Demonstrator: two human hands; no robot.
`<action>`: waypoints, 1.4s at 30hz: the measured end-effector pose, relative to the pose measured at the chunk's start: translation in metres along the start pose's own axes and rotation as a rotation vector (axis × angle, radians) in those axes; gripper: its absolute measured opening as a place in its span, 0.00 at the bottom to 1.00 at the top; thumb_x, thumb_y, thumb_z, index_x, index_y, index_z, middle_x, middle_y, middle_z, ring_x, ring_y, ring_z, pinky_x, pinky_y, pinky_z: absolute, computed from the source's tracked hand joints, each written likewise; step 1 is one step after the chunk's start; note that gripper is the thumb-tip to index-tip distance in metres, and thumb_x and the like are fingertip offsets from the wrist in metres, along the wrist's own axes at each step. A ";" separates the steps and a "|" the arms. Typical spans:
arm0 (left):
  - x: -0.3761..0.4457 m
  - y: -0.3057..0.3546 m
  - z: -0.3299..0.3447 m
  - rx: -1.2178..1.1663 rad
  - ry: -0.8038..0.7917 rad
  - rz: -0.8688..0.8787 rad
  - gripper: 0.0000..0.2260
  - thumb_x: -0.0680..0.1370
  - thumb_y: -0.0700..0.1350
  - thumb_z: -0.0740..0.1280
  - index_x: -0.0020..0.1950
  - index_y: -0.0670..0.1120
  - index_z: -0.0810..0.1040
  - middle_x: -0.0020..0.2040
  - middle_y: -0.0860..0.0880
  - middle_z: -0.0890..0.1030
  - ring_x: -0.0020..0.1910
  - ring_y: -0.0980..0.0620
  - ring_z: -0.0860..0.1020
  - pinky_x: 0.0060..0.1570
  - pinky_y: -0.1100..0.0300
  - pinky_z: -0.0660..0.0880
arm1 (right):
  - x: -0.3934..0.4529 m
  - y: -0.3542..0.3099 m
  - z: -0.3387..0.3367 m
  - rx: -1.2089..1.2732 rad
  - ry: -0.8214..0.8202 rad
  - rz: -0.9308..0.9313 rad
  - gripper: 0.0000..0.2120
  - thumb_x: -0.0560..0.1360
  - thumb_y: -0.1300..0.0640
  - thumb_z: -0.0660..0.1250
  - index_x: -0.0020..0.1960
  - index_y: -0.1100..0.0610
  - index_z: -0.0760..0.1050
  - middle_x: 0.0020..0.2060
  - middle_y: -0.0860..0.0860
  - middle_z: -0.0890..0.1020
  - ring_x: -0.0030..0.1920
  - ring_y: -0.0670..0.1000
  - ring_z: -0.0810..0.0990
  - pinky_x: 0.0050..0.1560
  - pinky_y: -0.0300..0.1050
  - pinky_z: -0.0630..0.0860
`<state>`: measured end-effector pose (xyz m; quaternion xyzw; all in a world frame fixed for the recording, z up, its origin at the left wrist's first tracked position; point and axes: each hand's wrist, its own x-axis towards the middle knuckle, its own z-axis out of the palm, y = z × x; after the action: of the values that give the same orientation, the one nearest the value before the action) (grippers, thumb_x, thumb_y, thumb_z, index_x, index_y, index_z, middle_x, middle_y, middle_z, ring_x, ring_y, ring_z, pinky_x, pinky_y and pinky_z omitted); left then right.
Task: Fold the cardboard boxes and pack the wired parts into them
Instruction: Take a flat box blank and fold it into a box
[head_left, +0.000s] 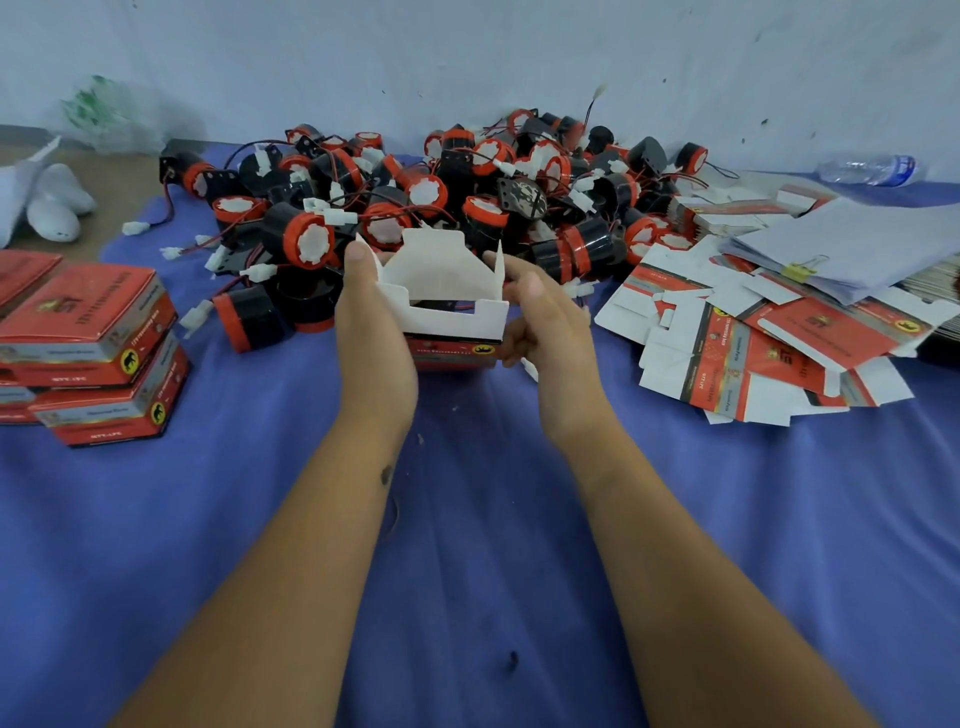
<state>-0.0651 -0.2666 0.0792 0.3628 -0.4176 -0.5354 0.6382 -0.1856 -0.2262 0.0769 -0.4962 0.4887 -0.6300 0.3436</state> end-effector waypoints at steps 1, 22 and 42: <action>0.000 0.000 0.001 0.063 0.026 -0.001 0.18 0.80 0.62 0.53 0.45 0.57 0.80 0.42 0.56 0.85 0.46 0.58 0.83 0.46 0.60 0.79 | 0.001 -0.001 0.002 0.008 0.017 0.043 0.15 0.78 0.47 0.58 0.60 0.48 0.78 0.48 0.60 0.75 0.35 0.49 0.73 0.41 0.42 0.71; -0.002 -0.024 0.000 0.051 -0.244 0.015 0.17 0.76 0.51 0.60 0.63 0.54 0.77 0.55 0.51 0.84 0.52 0.52 0.83 0.43 0.59 0.80 | 0.000 0.018 0.010 0.050 0.078 -0.013 0.11 0.78 0.47 0.65 0.59 0.44 0.78 0.53 0.46 0.84 0.56 0.47 0.81 0.56 0.47 0.79; -0.013 -0.017 0.007 0.208 -0.158 0.070 0.20 0.78 0.41 0.56 0.53 0.69 0.72 0.50 0.60 0.82 0.45 0.61 0.81 0.38 0.65 0.78 | 0.005 0.018 0.008 0.121 0.195 0.054 0.12 0.77 0.61 0.66 0.58 0.49 0.76 0.54 0.53 0.82 0.52 0.52 0.82 0.45 0.44 0.81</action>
<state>-0.0787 -0.2571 0.0642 0.3688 -0.5324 -0.4936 0.5805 -0.1800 -0.2385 0.0611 -0.3976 0.4942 -0.6940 0.3407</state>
